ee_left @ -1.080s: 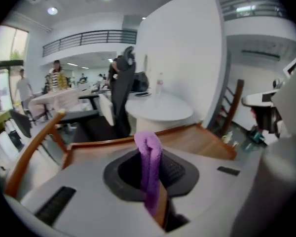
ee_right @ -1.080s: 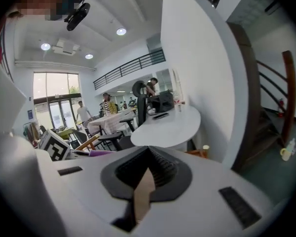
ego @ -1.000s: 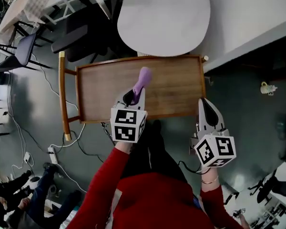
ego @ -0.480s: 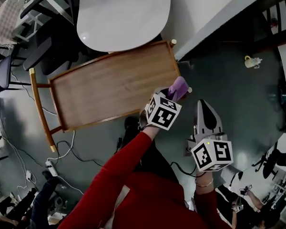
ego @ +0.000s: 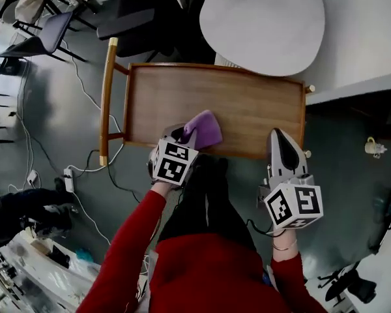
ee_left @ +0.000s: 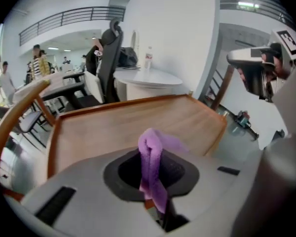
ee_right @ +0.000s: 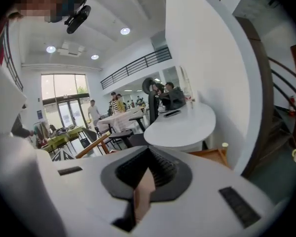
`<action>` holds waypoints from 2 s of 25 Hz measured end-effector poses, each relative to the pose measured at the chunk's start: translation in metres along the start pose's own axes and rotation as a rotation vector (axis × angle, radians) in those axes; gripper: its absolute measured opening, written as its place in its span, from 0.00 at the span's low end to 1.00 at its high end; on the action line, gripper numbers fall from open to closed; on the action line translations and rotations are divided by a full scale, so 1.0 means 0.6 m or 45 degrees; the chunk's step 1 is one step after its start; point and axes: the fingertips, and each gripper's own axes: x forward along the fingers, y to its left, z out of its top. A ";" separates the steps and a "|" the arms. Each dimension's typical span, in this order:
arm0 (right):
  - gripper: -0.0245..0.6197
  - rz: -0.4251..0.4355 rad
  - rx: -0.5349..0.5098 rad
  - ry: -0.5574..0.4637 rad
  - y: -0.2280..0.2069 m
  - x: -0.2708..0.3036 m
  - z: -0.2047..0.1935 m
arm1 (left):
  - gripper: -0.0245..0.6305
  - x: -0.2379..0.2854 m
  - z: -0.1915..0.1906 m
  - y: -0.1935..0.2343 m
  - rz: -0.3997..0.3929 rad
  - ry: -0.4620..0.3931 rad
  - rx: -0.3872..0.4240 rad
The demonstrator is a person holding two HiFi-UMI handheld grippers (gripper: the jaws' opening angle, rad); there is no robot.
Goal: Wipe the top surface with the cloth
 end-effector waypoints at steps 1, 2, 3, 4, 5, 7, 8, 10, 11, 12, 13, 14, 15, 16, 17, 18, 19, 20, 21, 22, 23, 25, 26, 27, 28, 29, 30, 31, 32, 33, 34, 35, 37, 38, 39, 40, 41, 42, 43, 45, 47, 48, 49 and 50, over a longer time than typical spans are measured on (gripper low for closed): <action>0.05 0.041 -0.017 0.012 0.018 0.013 0.000 | 0.12 -0.018 -0.019 0.041 0.065 0.011 -0.016; 0.05 0.079 -0.034 0.025 0.034 0.024 -0.001 | 0.12 -0.037 -0.038 0.080 0.135 0.024 -0.030; 0.05 0.114 -0.049 0.038 0.049 0.033 -0.002 | 0.12 -0.057 -0.056 0.115 0.204 0.036 -0.042; 0.05 0.144 -0.062 0.050 0.061 0.041 -0.003 | 0.12 -0.076 -0.071 0.145 0.270 0.046 -0.053; 0.05 0.168 -0.073 0.063 0.071 0.049 -0.004 | 0.12 -0.094 -0.085 0.170 0.332 0.057 -0.065; 0.05 0.207 -0.089 0.087 0.084 0.062 -0.007 | 0.12 -0.122 -0.107 0.205 0.447 0.070 -0.090; 0.05 0.222 -0.097 0.098 0.088 0.068 -0.008 | 0.12 -0.134 -0.115 0.217 0.504 0.071 -0.100; 0.05 0.247 -0.113 0.117 0.096 0.079 -0.011 | 0.12 -0.152 -0.125 0.233 0.606 0.071 -0.118; 0.05 0.256 -0.120 0.125 0.098 0.083 -0.013 | 0.12 -0.158 -0.129 0.237 0.642 0.071 -0.130; 0.05 0.263 -0.125 0.131 0.100 0.086 -0.014 | 0.12 -0.161 -0.133 0.240 0.665 0.071 -0.143; 0.05 0.267 -0.129 0.135 0.101 0.088 -0.015 | 0.12 -0.162 -0.136 0.241 0.680 0.072 -0.154; 0.05 0.270 -0.132 0.138 0.102 0.090 -0.016 | 0.12 -0.162 -0.138 0.243 0.695 0.077 -0.160; 0.05 0.272 -0.134 0.139 0.101 0.091 -0.016 | 0.12 -0.162 -0.141 0.245 0.711 0.085 -0.160; 0.06 0.273 -0.135 0.138 0.101 0.093 -0.017 | 0.12 -0.162 -0.143 0.249 0.727 0.095 -0.158; 0.05 0.273 -0.134 0.135 0.099 0.095 -0.017 | 0.12 -0.162 -0.144 0.252 0.740 0.103 -0.160; 0.05 0.269 -0.131 0.131 0.097 0.097 -0.016 | 0.12 -0.162 -0.144 0.256 0.746 0.102 -0.170; 0.05 0.263 -0.127 0.126 0.095 0.098 -0.016 | 0.12 -0.163 -0.139 0.258 0.745 0.086 -0.190; 0.05 0.255 -0.122 0.120 0.092 0.100 -0.017 | 0.12 -0.166 -0.130 0.259 0.736 0.052 -0.219; 0.06 0.246 -0.116 0.112 0.089 0.103 -0.017 | 0.12 -0.171 -0.115 0.258 0.725 0.001 -0.244; 0.05 0.235 -0.109 0.101 0.085 0.105 -0.016 | 0.12 -0.179 -0.094 0.256 0.712 -0.067 -0.254; 0.05 0.222 -0.102 0.083 0.081 0.106 -0.012 | 0.12 -0.187 -0.064 0.254 0.698 -0.149 -0.242; 0.05 0.188 -0.087 0.032 0.071 0.100 0.008 | 0.12 -0.209 0.014 0.247 0.665 -0.341 -0.178; 0.05 0.172 -0.081 0.005 0.065 0.092 0.023 | 0.12 -0.223 0.056 0.238 0.647 -0.433 -0.142; 0.05 0.160 -0.075 -0.019 0.058 0.080 0.040 | 0.12 -0.238 0.099 0.223 0.626 -0.513 -0.107; 0.05 0.147 -0.071 -0.045 0.051 0.068 0.058 | 0.12 -0.250 0.140 0.205 0.600 -0.583 -0.069; 0.05 0.132 -0.069 -0.077 0.042 0.056 0.075 | 0.12 -0.258 0.182 0.185 0.568 -0.649 -0.025; 0.05 0.111 -0.068 -0.115 0.034 0.046 0.092 | 0.12 -0.262 0.225 0.166 0.526 -0.713 0.023; 0.06 0.088 -0.068 -0.155 0.026 0.036 0.108 | 0.12 -0.263 0.264 0.145 0.474 -0.774 0.070; 0.05 0.067 -0.067 -0.192 0.020 0.026 0.121 | 0.12 -0.263 0.298 0.123 0.415 -0.826 0.106; 0.06 0.047 -0.063 -0.224 0.016 0.015 0.130 | 0.12 -0.261 0.324 0.100 0.350 -0.865 0.133; 0.06 0.028 -0.057 -0.254 0.012 0.003 0.137 | 0.12 -0.259 0.344 0.075 0.283 -0.894 0.157; 0.05 0.009 -0.052 -0.280 0.008 -0.010 0.141 | 0.12 -0.256 0.360 0.049 0.223 -0.916 0.183; 0.06 -0.013 -0.055 -0.325 0.003 -0.031 0.146 | 0.12 -0.251 0.381 0.002 0.135 -0.952 0.237; 0.06 -0.013 -0.060 -0.344 0.003 -0.039 0.147 | 0.12 -0.250 0.388 -0.017 0.108 -0.966 0.261; 0.06 -0.008 -0.062 -0.362 0.003 -0.045 0.149 | 0.12 -0.250 0.392 -0.034 0.089 -0.977 0.282; 0.06 -0.001 -0.062 -0.378 0.003 -0.050 0.151 | 0.12 -0.250 0.395 -0.050 0.073 -0.984 0.297; 0.06 0.005 -0.063 -0.390 0.002 -0.055 0.152 | 0.12 -0.252 0.397 -0.065 0.055 -0.991 0.303; 0.06 0.008 -0.067 -0.400 0.000 -0.060 0.154 | 0.12 -0.254 0.399 -0.080 0.031 -0.999 0.303; 0.06 0.007 -0.073 -0.407 -0.002 -0.063 0.155 | 0.12 -0.255 0.400 -0.094 0.006 -1.008 0.303; 0.06 -0.002 -0.080 -0.416 -0.007 -0.067 0.156 | 0.12 -0.254 0.399 -0.118 -0.029 -1.022 0.320; 0.06 0.004 -0.090 -0.427 -0.003 -0.067 0.158 | 0.12 -0.252 0.396 -0.133 -0.044 -1.022 0.342; 0.06 0.010 -0.093 -0.432 0.000 -0.067 0.159 | 0.12 -0.251 0.393 -0.137 -0.045 -1.019 0.348; 0.06 0.015 -0.096 -0.436 0.003 -0.067 0.161 | 0.12 -0.251 0.392 -0.139 -0.046 -1.017 0.351; 0.05 0.019 -0.099 -0.440 0.006 -0.068 0.163 | 0.12 -0.252 0.390 -0.141 -0.047 -1.015 0.352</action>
